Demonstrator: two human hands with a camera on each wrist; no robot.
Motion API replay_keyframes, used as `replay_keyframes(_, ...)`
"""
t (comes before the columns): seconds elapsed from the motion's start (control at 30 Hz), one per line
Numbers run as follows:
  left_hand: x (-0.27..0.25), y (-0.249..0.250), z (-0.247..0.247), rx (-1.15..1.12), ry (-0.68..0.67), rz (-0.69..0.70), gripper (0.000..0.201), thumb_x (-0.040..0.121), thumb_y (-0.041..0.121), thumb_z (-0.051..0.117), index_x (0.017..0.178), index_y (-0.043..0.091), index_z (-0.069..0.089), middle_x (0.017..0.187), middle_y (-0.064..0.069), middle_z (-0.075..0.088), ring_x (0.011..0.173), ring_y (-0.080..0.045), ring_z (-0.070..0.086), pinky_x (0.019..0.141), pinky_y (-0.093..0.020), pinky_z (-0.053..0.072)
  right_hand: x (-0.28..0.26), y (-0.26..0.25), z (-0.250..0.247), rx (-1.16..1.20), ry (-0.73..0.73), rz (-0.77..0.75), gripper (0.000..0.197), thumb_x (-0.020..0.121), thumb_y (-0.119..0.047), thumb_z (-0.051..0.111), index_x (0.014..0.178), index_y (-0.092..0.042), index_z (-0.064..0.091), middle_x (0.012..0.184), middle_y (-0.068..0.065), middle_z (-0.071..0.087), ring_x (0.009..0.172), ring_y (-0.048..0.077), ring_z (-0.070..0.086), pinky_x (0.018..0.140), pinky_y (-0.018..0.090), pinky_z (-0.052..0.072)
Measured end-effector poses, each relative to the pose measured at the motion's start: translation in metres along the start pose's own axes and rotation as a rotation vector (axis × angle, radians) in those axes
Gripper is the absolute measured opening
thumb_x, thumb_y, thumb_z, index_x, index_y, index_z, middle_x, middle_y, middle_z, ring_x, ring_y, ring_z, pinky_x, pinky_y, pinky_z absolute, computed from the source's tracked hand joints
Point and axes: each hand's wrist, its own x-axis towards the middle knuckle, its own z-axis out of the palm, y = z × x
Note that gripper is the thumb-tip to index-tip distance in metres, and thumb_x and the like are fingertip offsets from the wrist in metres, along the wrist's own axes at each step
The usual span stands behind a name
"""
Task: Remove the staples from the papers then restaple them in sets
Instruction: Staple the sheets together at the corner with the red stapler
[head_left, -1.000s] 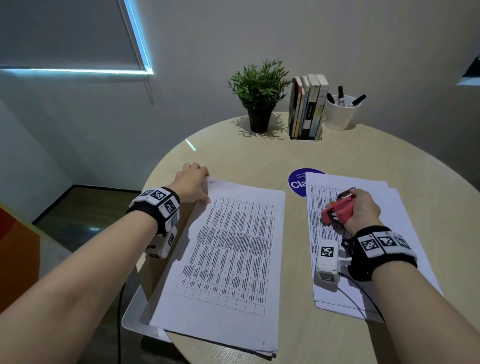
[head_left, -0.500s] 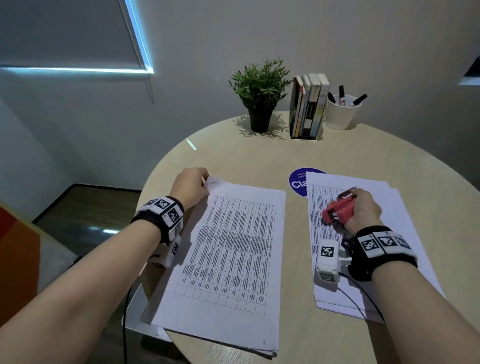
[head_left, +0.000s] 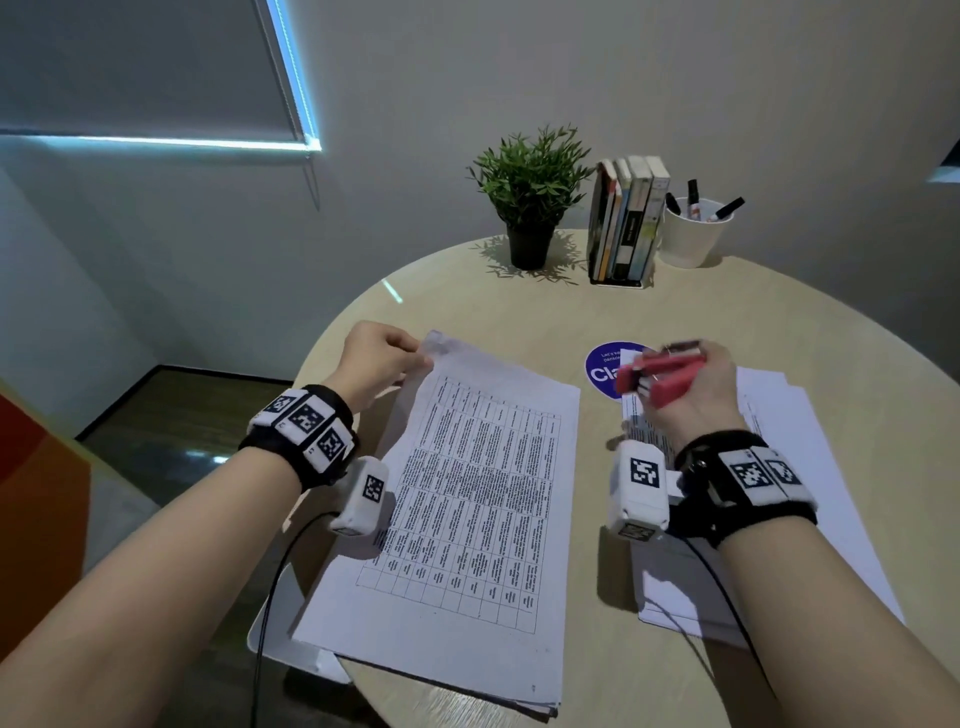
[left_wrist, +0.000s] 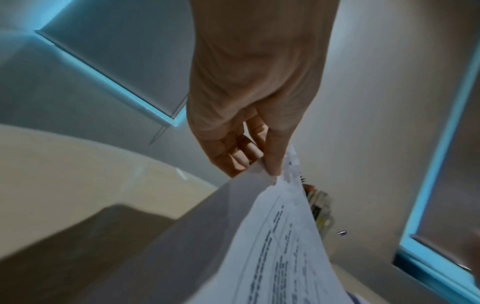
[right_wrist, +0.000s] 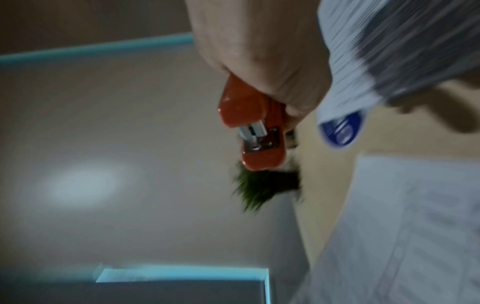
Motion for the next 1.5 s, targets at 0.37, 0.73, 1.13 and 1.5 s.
replay_keyframes(0.37, -0.036, 0.035, -0.005, -0.058, 0.02, 0.198, 0.016, 0.072, 0.001, 0.078, 0.063, 0.012, 0.071, 0.062, -0.007, 0.064, 0.062, -0.019, 0.056, 0.058, -0.033, 0.046, -0.075, 0.07, 0.107, -0.268, -0.282, -0.482, 0.026, 0.099, -0.042, 0.05, 0.091, -0.018, 0.055, 0.082, 0.001, 0.064, 0.067, 0.009, 0.066, 0.067, 0.027, 0.056)
replay_keyframes(0.73, -0.048, 0.048, 0.004, -0.017, 0.035, 0.263, 0.014, 0.068, 0.005, 0.083, 0.067, 0.001, 0.07, 0.067, -0.008, 0.07, 0.056, -0.011, 0.059, 0.053, -0.027, 0.048, -0.078, 0.081, 0.12, -0.305, -0.273, -0.481, 0.03, 0.099, -0.038, 0.055, 0.096, -0.008, 0.06, 0.073, -0.001, 0.061, 0.054, 0.001, 0.062, 0.055, 0.018, 0.05)
replay_keyframes(1.13, -0.052, 0.055, 0.009, 0.019, 0.023, 0.262, 0.021, 0.065, 0.011, 0.087, 0.063, 0.001, 0.069, 0.064, -0.009, 0.07, 0.055, -0.018, 0.061, 0.052, -0.03, 0.048, -0.079, 0.078, 0.126, -0.24, -0.21, -0.435, 0.028, 0.098, -0.034, 0.057, 0.079, -0.013, 0.058, 0.064, -0.001, 0.061, 0.045, 0.004, 0.06, 0.05, 0.02, 0.05)
replay_keyframes(1.5, -0.057, 0.059, 0.01, 0.085, 0.009, 0.285, 0.019, 0.067, 0.009, 0.086, 0.064, 0.0, 0.07, 0.065, -0.009, 0.071, 0.059, -0.028, 0.066, 0.054, -0.034, 0.053, -0.076, 0.081, 0.132, -0.193, -0.138, -0.455, 0.031, 0.096, -0.031, 0.061, 0.069, -0.016, 0.06, 0.067, 0.001, 0.063, 0.065, 0.019, 0.064, 0.072, 0.038, 0.057)
